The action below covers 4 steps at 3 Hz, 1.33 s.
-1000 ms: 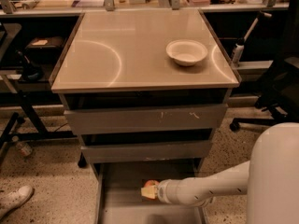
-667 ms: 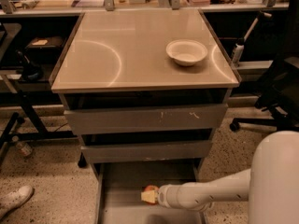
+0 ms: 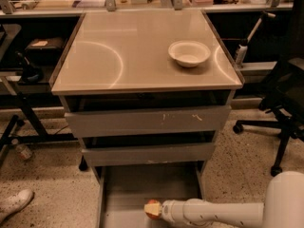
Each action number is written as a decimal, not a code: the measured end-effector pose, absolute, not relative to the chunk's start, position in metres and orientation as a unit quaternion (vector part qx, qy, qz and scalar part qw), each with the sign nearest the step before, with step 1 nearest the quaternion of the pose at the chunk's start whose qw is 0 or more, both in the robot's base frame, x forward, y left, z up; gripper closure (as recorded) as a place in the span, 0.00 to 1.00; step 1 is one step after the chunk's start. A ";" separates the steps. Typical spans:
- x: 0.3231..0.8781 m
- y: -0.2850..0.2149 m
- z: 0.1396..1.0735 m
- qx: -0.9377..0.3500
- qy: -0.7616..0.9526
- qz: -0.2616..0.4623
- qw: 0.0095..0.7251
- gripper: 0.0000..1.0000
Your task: Place apple into bottom drawer
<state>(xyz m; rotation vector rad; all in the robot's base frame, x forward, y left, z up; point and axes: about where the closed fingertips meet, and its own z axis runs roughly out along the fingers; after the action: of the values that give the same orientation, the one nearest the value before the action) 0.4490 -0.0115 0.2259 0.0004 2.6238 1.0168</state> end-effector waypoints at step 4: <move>0.501 -0.022 0.169 0.081 0.915 0.341 0.200 1.00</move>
Offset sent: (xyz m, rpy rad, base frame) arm 0.0517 -0.0120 -0.0296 0.0362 -0.0571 -0.1621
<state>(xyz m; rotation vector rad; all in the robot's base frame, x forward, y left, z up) 0.5006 -0.0222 0.1686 0.2257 2.5586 0.9529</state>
